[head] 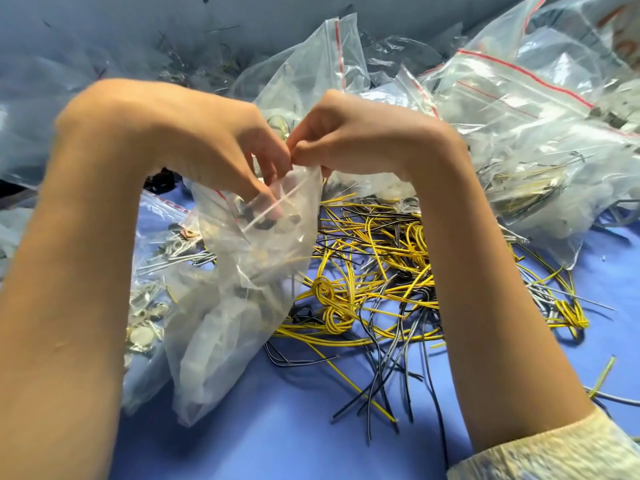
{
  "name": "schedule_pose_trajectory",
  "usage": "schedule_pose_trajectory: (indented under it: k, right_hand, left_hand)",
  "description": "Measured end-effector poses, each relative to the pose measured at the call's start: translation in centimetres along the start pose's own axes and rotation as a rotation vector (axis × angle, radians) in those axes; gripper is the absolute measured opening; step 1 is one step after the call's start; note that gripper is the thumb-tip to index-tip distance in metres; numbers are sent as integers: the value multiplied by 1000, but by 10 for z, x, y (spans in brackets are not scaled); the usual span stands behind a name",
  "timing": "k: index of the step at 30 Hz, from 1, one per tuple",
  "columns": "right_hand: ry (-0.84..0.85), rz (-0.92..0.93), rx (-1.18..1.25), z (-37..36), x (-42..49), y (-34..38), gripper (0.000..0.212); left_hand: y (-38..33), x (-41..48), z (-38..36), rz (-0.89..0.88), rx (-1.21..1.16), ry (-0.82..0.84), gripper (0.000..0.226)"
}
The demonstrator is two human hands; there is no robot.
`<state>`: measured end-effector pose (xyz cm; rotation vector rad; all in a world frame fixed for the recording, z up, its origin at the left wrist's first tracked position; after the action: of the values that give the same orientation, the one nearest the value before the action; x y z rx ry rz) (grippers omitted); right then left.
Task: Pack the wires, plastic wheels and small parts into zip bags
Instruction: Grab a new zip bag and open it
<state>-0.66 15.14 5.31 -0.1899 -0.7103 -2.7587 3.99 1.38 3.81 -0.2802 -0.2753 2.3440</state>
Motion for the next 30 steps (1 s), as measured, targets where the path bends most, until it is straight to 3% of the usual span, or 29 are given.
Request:
schedule_pose_trajectory:
  k: [1, 4, 6, 9, 12, 15, 17, 19, 21, 23, 25, 26, 29, 30]
  right_hand:
    - [-34, 15, 19, 1, 1, 2, 26]
    - [-106, 62, 105, 6, 2, 7, 27]
    - [-117, 84, 120, 6, 2, 9, 27]
    - [-150, 80, 135, 7, 4, 9, 26]
    - [-192, 58, 161, 11, 4, 6, 27]
    - [-195, 40, 159, 10, 4, 5, 28]
    - [-188, 27, 137, 8, 5, 4, 28]
    - [-144, 10, 96, 5, 4, 1, 28]
    - [-163, 10, 116, 5, 3, 3, 28]
    - [-335, 23, 245, 15, 5, 4, 29]
    - [-468, 41, 326, 28, 5, 4, 30]
    - [-450, 45, 307, 30, 4, 3, 29]
    - [-134, 36, 70, 16, -1, 2, 28]
    - [-77, 22, 14, 11, -2, 0, 29]
  left_hand:
    - [10, -3, 7, 12, -20, 70, 36]
    - [28, 23, 34, 66, 15, -137, 28]
    - [24, 30, 40, 51, -64, -147, 22]
    - [39, 35, 59, 76, -197, -384, 12]
    - [49, 30, 70, 77, -16, -577, 20]
    - [60, 27, 68, 226, 23, -405, 35]
    - [67, 21, 59, 312, -24, -244, 25]
    - [64, 16, 55, 288, -11, -210, 8]
    - [57, 16, 63, 194, -45, -404, 20]
    - [46, 14, 80, 136, -188, -695, 28]
    - [46, 15, 93, 144, -369, -826, 35]
    - [44, 17, 91, 117, -371, -794, 35]
    - [33, 19, 68, 67, -190, -549, 27]
    - [32, 22, 64, 81, -159, -553, 31]
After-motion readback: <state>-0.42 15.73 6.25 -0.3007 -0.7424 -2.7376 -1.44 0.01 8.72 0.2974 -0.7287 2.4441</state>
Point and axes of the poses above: each hand's wrist, its own x-axis towards the middle knuckle, its own z-axis out of the back of the hand, y = z × x, the point moved 4 cm from there along x, towards the middle knuckle, and after that the axes turned 10 degrees about -y, right-handed, at the moved point
